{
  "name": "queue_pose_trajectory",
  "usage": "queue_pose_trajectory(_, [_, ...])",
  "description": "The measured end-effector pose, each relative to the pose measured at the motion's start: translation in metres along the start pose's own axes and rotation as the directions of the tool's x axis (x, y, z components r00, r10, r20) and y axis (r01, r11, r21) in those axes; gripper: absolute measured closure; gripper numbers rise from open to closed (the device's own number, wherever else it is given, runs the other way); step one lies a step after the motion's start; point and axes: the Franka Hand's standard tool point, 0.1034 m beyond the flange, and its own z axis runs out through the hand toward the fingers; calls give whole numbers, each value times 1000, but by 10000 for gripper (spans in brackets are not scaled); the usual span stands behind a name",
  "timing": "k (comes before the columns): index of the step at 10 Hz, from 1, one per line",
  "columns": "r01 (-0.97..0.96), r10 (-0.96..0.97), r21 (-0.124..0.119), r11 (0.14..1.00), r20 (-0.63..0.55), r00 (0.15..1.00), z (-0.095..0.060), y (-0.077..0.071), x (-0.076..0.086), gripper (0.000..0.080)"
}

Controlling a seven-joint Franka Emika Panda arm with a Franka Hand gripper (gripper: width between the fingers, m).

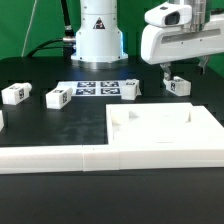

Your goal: Assemble one leg

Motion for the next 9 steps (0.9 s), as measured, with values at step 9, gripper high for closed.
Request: queue_pose_trajectory(9, [0, 14, -24, 1000, 573, 819, 32, 1, -21, 151])
